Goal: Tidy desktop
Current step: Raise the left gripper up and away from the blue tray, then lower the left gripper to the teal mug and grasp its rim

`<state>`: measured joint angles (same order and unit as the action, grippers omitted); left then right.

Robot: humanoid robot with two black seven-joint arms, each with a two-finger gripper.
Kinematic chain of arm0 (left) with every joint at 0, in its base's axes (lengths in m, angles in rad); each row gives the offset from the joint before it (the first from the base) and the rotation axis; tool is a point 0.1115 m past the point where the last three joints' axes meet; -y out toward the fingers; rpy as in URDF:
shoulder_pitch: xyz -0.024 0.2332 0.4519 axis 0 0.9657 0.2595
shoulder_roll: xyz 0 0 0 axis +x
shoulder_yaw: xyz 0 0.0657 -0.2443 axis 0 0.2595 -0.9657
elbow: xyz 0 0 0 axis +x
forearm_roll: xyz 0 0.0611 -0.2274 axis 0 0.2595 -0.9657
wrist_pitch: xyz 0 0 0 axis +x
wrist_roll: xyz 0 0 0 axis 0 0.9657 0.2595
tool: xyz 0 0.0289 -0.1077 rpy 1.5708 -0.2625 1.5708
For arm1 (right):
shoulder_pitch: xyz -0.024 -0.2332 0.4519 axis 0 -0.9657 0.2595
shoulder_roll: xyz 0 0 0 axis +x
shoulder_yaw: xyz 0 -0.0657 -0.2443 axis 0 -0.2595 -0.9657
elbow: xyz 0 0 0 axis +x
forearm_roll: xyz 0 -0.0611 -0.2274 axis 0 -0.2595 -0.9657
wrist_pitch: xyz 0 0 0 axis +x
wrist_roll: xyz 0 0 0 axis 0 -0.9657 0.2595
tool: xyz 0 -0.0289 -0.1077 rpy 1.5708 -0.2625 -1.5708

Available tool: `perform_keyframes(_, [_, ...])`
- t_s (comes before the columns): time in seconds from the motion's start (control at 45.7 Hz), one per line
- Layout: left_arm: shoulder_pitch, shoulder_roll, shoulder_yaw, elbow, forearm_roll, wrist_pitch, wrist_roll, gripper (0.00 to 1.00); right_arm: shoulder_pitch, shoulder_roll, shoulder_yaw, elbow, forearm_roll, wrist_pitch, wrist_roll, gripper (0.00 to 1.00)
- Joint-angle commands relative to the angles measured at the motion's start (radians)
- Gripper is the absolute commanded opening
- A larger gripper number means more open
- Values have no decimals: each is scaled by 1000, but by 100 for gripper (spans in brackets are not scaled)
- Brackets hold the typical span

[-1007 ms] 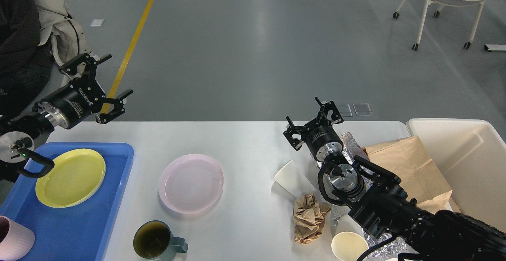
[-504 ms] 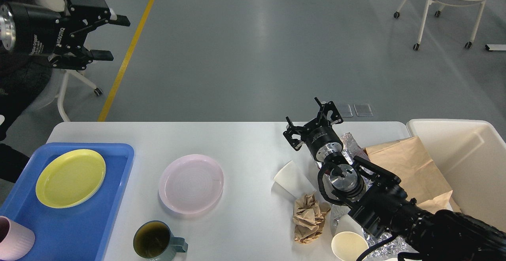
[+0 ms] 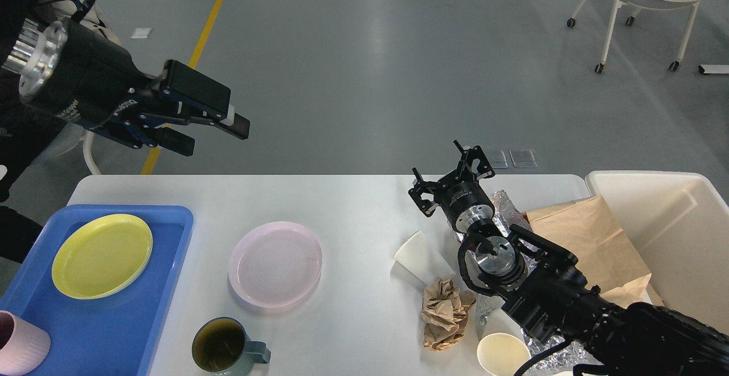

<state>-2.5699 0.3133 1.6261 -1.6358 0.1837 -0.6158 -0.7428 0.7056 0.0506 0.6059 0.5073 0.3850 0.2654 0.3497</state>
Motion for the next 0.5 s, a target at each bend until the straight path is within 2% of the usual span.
perform_keyframes(0.0, [51,-25,-11,-10,2,57,34,98,0,0,0,0,0,0,0,100])
perform_keyframes(0.131, [167,-45,-17,-30,7,131,40,98,0,0,0,0,0,0,0,100])
perform_keyframes(0.197, [230,-56,-17,-56,31,200,42,98,0,0,0,0,0,0,0,100])
perform_keyframes(0.372, [375,-48,-49,-93,45,338,125,98,0,0,0,0,0,0,0,100])
perform_keyframes(0.482, [447,-48,-57,-94,51,402,138,97,0,0,0,0,0,0,0,100])
